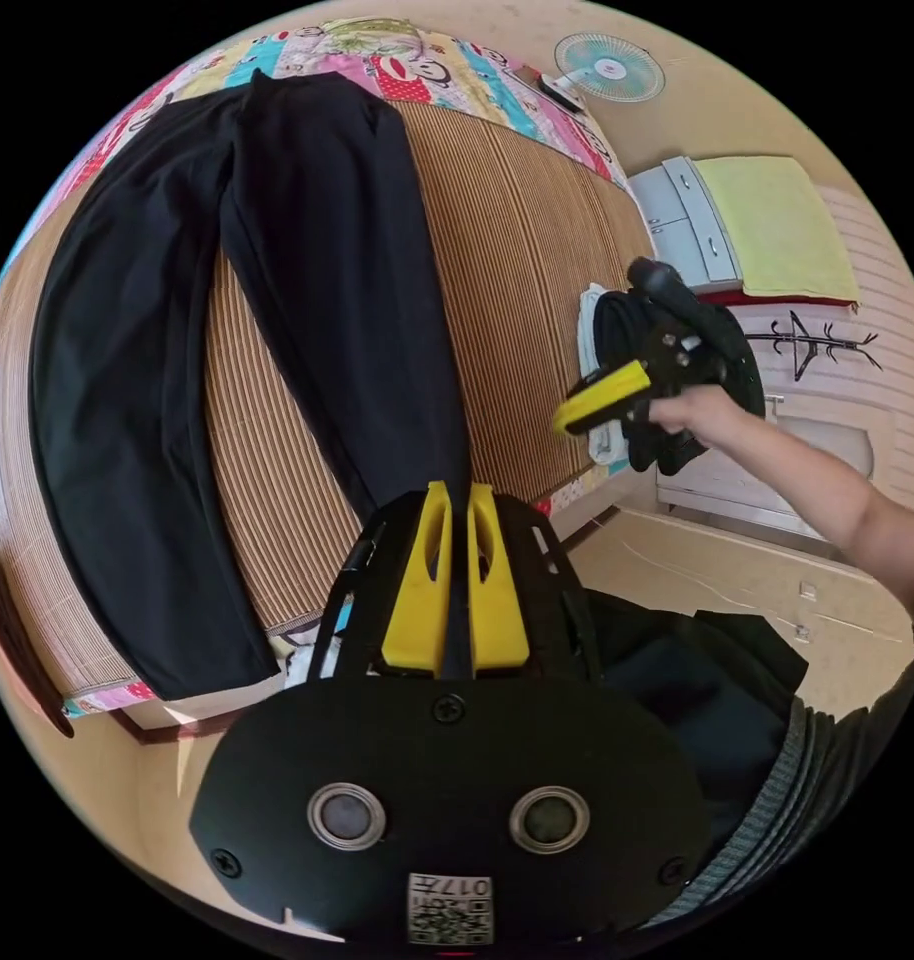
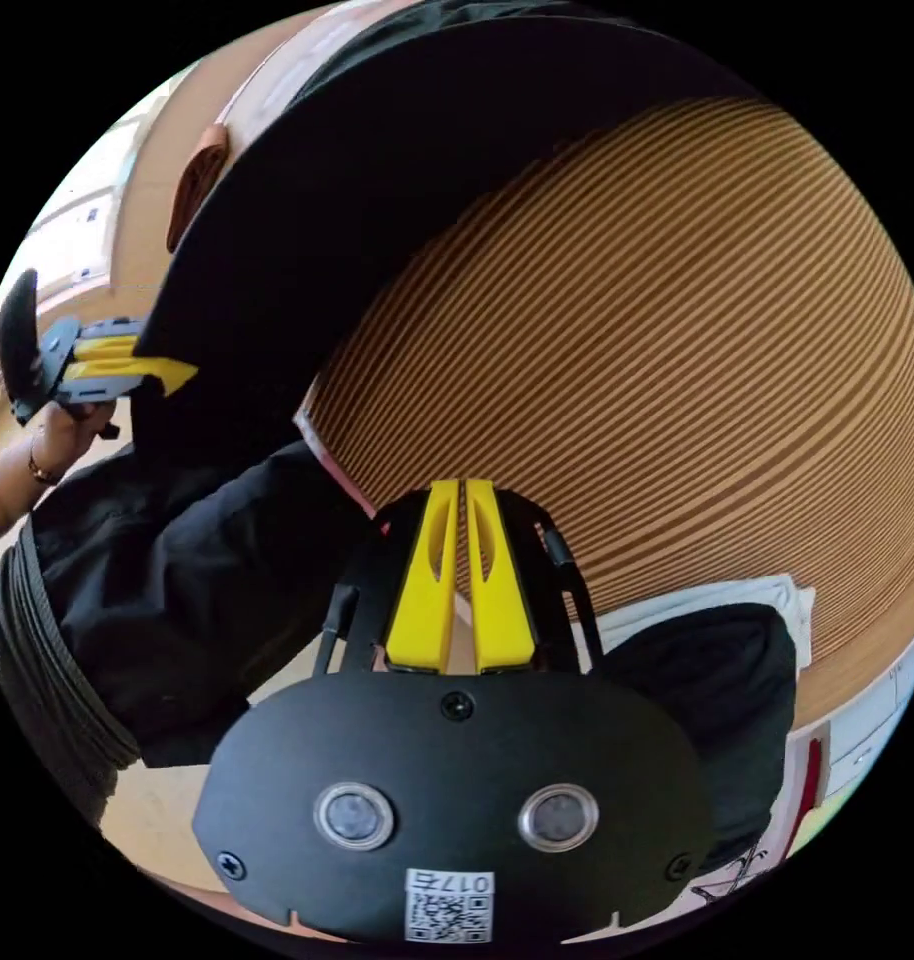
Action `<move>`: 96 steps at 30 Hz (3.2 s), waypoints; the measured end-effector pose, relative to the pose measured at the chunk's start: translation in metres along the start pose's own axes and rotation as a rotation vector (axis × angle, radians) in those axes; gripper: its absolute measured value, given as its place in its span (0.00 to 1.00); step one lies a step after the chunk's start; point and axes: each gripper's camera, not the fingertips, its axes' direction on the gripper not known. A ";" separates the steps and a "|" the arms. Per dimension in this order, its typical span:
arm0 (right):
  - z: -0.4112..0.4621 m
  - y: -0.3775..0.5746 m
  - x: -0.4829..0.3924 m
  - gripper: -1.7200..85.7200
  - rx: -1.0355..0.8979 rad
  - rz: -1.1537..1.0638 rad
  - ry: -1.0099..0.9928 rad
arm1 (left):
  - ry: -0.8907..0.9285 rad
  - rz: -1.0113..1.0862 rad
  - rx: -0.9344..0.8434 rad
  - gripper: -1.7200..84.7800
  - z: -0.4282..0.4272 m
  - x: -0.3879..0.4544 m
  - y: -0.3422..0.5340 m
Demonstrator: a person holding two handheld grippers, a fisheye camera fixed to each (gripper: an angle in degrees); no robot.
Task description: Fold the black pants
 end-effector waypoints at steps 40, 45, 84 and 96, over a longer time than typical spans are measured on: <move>0.057 -0.276 -0.185 0.07 0.539 -0.100 -0.177 | 0.128 -0.521 0.182 0.04 -0.063 -0.335 0.167; 0.202 -0.154 -0.144 0.10 0.359 0.116 -0.398 | 0.087 -0.381 0.106 0.03 -0.060 -0.337 0.152; 0.304 -0.068 -0.156 0.15 0.425 0.429 -0.657 | 0.148 -0.398 0.183 0.15 -0.088 -0.393 0.122; 0.321 -0.046 -0.203 0.06 0.152 0.248 -0.432 | 0.208 -0.194 -0.133 0.06 -0.018 -0.341 0.135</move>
